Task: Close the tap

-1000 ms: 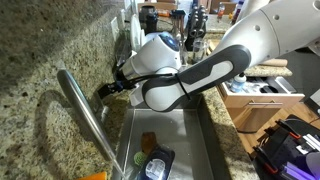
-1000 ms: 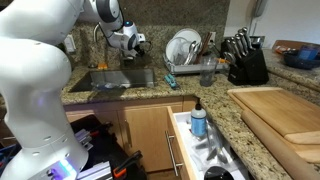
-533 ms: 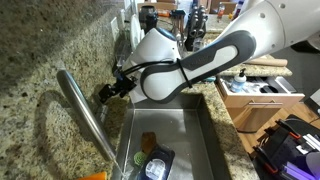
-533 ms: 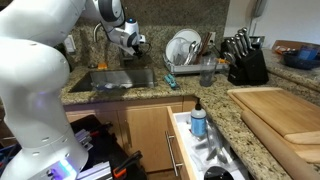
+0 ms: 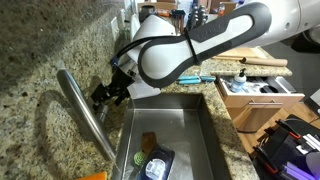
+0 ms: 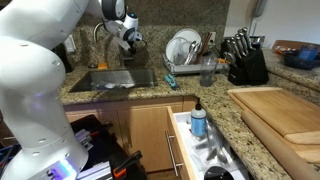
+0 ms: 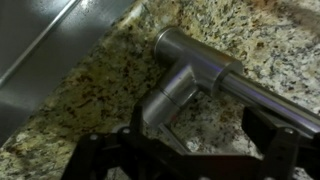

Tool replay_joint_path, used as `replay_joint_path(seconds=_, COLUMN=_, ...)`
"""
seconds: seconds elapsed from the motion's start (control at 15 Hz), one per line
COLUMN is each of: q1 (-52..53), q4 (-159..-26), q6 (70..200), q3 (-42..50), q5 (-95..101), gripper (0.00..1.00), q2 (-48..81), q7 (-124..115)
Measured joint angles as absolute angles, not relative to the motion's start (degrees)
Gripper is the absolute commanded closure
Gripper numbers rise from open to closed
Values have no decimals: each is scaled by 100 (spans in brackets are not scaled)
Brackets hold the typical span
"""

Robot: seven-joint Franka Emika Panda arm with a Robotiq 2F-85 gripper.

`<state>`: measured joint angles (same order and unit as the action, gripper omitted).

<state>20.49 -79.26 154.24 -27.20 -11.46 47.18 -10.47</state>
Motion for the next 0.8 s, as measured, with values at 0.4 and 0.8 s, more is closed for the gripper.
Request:
replay_joint_path(seconds=0.4, q1=2047, q4=-7949, q6=15427, q3=-2719, q5=-1143, gripper=0, q2=4719, q7=-1060)
replay_joint_path(seconds=0.8, q1=2345, q4=-7949, q6=15791, q3=-2146, q5=-722, gripper=0, q2=4651, q7=-1574)
